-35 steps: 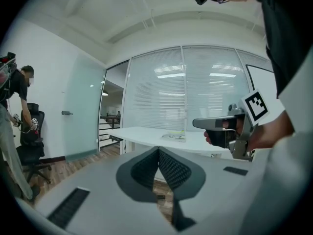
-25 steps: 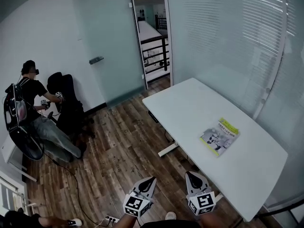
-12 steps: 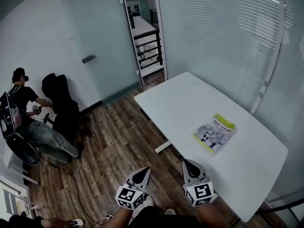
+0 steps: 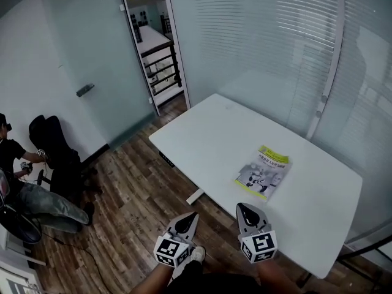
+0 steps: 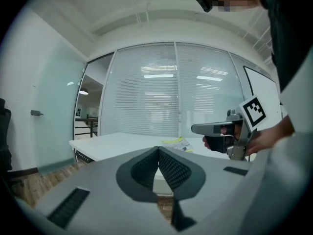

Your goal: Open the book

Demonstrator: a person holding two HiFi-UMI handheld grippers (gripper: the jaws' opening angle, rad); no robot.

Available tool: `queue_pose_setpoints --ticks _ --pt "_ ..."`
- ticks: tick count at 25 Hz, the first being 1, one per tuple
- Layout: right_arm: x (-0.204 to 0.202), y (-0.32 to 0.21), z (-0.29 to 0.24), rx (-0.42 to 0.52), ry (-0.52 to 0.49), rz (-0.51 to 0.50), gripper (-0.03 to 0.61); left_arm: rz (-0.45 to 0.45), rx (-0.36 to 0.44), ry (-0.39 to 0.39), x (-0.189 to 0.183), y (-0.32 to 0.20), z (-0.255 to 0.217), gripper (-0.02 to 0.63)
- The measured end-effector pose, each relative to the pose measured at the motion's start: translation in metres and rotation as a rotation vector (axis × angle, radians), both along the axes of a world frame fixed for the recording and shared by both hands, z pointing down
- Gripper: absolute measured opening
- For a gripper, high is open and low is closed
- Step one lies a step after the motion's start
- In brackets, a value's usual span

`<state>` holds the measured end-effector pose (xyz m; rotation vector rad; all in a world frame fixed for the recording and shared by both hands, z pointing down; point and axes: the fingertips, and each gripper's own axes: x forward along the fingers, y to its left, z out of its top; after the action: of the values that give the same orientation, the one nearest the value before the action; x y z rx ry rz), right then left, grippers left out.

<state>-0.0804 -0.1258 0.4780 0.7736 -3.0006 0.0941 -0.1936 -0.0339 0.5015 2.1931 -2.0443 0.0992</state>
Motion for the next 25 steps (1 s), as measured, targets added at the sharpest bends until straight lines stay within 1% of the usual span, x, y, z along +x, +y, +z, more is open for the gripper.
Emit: queue_pose_setpoints --ticks 3,6,8,12,15,17,19,21,25 --pt "-0.004 -0.015 0.008 -0.023 0.037 0.028 0.006 0.046 0.021 0.005 -0.009 -0.024 0.000 0.011" --pt "-0.010 -0.031 0.012 -0.029 0.053 0.067 0.006 0.095 0.015 0.015 -0.019 -0.047 0.004 0.011" --pt "-0.014 -0.041 0.012 -0.019 0.063 0.102 0.006 0.141 -0.001 0.014 -0.024 -0.062 0.007 0.011" --pt "-0.013 -0.057 0.008 0.002 0.092 0.191 0.006 0.238 0.006 0.009 -0.029 -0.092 0.008 0.011" --pt "-0.012 -0.073 0.008 -0.006 0.093 0.264 0.006 0.322 -0.005 -0.020 -0.027 -0.112 0.010 0.012" --pt "-0.011 -0.078 0.008 -0.021 0.087 0.320 0.006 0.401 0.027 -0.046 -0.022 -0.124 0.005 0.011" --pt "-0.008 -0.080 0.012 -0.039 0.083 0.376 0.006 0.474 0.056 -0.042 -0.018 -0.135 -0.002 0.011" --pt "-0.003 -0.082 0.018 -0.055 0.082 0.431 0.006 0.525 0.066 -0.035 -0.014 -0.146 -0.005 0.011" --pt "0.012 -0.084 0.025 -0.077 0.071 0.534 0.006 0.629 0.061 -0.071 -0.003 -0.160 0.002 0.011"
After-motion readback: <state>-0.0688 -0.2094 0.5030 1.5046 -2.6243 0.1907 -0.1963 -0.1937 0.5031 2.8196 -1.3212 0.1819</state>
